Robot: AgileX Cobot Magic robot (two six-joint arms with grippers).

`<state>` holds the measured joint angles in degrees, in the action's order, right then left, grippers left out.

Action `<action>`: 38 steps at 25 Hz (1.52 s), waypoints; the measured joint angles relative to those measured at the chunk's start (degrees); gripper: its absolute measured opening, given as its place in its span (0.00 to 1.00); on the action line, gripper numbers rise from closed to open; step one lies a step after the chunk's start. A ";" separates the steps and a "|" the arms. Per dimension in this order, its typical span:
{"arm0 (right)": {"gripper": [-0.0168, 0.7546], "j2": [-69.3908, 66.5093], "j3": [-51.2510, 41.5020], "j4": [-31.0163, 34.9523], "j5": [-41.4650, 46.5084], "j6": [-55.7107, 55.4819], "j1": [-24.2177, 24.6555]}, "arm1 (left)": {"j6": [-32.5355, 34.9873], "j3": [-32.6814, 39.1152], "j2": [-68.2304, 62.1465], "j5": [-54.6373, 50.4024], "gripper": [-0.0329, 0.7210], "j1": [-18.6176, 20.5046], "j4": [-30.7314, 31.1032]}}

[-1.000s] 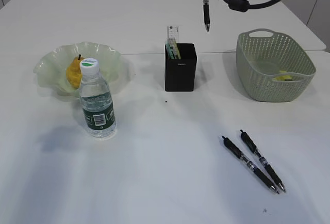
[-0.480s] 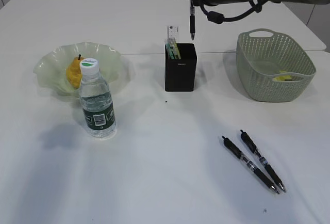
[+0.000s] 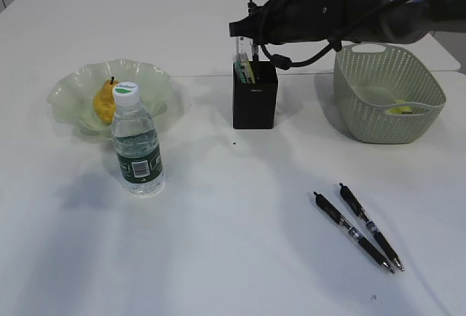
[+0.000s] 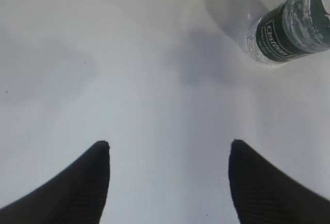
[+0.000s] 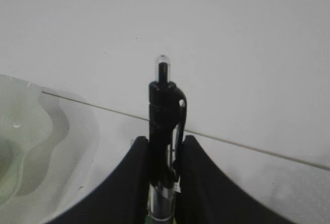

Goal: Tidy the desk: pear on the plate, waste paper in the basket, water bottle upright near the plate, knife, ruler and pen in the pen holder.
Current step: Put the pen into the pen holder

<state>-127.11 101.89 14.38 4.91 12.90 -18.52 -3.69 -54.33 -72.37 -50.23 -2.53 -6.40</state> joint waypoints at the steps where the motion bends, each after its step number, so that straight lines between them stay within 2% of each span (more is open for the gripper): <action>1: 0.21 -0.46 0.00 0.09 0.00 0.00 0.00 | 0.00 0.00 0.00 0.00 0.72 0.00 0.00; 8: 0.22 -1.65 0.09 0.13 0.63 0.00 0.00 | 0.00 0.00 0.00 0.00 0.72 0.00 0.00; 15: 0.37 -2.01 0.09 0.13 2.18 0.00 0.00 | 0.00 0.00 0.00 0.00 0.72 0.00 0.00; 19: 0.40 -1.89 0.09 0.13 2.67 0.00 0.00 | 0.00 0.00 0.00 0.00 0.72 0.00 0.00; 31: 0.40 6.59 0.09 -0.12 24.82 -2.66 0.00 | 0.00 0.00 0.00 -0.49 0.72 0.00 0.00; 38: 0.40 13.89 0.09 -7.94 38.17 -9.62 0.00 | 0.00 0.00 0.00 -1.91 0.72 0.00 0.00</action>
<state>-113.22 101.99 6.44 43.08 3.29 -18.52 -3.69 -54.33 -72.37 -52.14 -2.53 -6.40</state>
